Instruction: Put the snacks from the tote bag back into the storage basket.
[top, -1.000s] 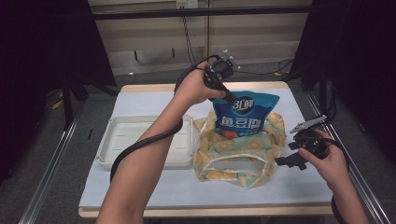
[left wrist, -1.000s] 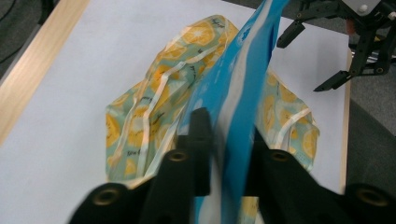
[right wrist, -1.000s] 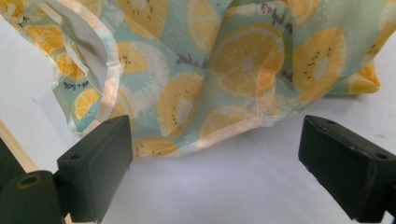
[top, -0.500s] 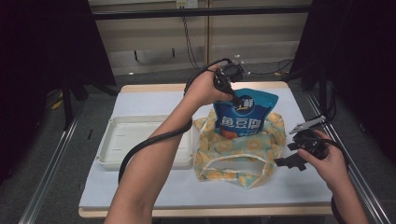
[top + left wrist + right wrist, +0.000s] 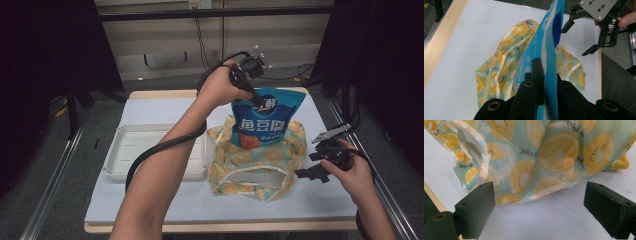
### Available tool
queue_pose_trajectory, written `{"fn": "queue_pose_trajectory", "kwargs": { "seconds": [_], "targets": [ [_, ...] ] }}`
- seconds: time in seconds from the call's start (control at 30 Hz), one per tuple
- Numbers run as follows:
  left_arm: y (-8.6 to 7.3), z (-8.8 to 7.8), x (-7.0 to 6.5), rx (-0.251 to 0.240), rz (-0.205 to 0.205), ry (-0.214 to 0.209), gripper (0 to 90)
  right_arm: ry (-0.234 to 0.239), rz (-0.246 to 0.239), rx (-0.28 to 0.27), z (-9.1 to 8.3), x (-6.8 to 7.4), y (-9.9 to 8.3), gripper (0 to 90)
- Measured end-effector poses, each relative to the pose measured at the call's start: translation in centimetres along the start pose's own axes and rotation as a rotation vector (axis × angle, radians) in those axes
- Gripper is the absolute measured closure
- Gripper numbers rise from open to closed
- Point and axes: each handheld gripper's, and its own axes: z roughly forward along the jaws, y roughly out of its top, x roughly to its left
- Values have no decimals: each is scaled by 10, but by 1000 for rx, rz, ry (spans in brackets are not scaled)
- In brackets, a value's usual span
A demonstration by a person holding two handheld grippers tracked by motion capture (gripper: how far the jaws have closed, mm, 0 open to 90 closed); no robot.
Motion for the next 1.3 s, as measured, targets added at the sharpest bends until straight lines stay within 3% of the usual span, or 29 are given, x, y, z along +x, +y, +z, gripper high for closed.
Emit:
{"fn": "queue_pose_trajectory", "kwargs": {
  "seconds": [0.13,0.5,0.57,0.67,0.97,1.0,1.3],
  "targets": [
    [5,-12,-2,-3,-14,0,900,-5,-19,-16,-2,-2,-1,98],
    [20,-56,-8,-13,-16,50,900,6,-9,-21,-4,0,-1,98],
    [21,-62,-9,-23,-26,35,900,6,-12,-22,-4,0,0,98],
    [22,-73,-10,-30,-25,50,900,8,-12,-22,-4,0,0,98],
    [15,-96,-14,-42,-45,60,900,7,-16,-15,-3,0,0,98],
    [14,-97,-13,-37,-33,68,900,2,-9,-12,-3,0,0,98],
    [1,-105,-12,-20,-43,65,900,-5,-13,-18,-6,2,-1,98]
  ]
}}
